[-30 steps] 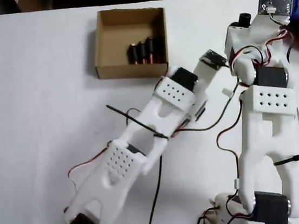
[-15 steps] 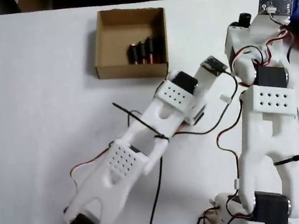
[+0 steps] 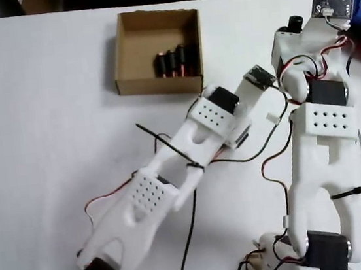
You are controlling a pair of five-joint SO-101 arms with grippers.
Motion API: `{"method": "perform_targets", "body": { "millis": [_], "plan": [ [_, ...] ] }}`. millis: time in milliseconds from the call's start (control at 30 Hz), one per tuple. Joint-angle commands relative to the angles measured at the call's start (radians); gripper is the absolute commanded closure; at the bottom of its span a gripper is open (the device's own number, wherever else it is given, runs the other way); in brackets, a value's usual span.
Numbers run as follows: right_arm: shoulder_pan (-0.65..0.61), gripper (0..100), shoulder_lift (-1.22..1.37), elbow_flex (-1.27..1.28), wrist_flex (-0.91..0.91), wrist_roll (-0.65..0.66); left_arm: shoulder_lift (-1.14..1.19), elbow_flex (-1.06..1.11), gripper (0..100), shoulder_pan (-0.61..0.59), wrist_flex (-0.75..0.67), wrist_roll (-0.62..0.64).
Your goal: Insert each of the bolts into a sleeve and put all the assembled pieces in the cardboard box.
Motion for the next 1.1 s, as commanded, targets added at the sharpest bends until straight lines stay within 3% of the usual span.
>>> {"method": "perform_targets", "body": {
  "millis": [0, 333, 500, 567, 867, 1067],
  "plan": [
    [0.007, 97.8, -0.005, -0.044, -0.016, 0.002, -0.005, -0.004, 98, -0.002, -0.035, -0.008],
    [0.007, 97.8, -0.005, -0.044, -0.016, 0.002, -0.015, -0.012, 97, -0.025, 0.002, -0.008],
    [0.007, 97.8, -0.005, -0.044, -0.016, 0.002, -0.017, -0.018, 97, -0.054, 0.173, -0.009],
    [0.007, 97.8, -0.005, -0.044, -0.016, 0.002, -0.026, -0.059, 97, -0.081, 0.256, -0.003],
    [0.007, 97.8, -0.005, -0.044, -0.016, 0.002, -0.218, -0.386, 97, -0.215, 0.262, 0.0],
    [0.007, 97.8, -0.007, -0.046, -0.018, 0.0, -0.402, -0.409, 98, -0.229, 0.265, 0.186]
  ]
}}
